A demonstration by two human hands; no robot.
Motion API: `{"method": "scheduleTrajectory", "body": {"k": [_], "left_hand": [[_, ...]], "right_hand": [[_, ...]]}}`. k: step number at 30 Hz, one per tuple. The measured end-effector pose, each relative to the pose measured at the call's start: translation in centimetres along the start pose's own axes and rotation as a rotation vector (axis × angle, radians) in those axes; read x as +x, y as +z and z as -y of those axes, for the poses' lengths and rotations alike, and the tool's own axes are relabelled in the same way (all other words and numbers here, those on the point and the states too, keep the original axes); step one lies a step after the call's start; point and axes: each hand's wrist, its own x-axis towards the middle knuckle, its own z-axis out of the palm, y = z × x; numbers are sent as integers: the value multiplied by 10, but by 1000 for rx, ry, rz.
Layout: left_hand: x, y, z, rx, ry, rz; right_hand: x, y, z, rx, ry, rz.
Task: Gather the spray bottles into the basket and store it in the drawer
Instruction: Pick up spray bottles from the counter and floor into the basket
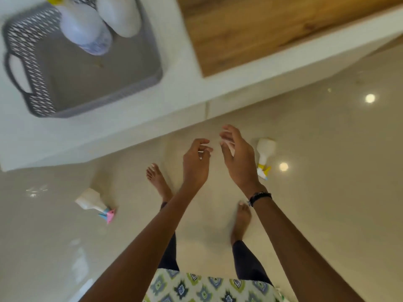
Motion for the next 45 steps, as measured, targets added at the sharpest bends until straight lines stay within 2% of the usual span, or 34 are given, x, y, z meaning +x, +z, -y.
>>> {"method": "scheduleTrajectory", "body": {"k": [7,12,17,22,28,32,35,37,42,45], "left_hand": [[-55,131,45,-22,-218,216],[-56,186,73,-82,-381,251],[-28,223,109,-208,-537,259],[13,259,158,-206,-528,265],[66,292,210,-166,-485,289],[85,299,228,-166,-477,280],[84,294,233,-145,-470,273],[76,286,234,-85,-446,271],[47,241,214,33,-419,277],[30,199,183,95,-414,373]], "right_hand": [[-66,-93,-139,-273,113,147],[-74,-115,-220,-506,136,238],[-48,-93,-289,-537,143,218],[13,-49,-353,-417,276,112],[78,-12,-412,-604,218,170],[85,2,-427,-669,144,169],[76,7,-428,-619,145,185],[65,8,-425,-519,192,201],[31,1,-377,-182,370,91],[15,-9,-326,-11,431,114]]}}
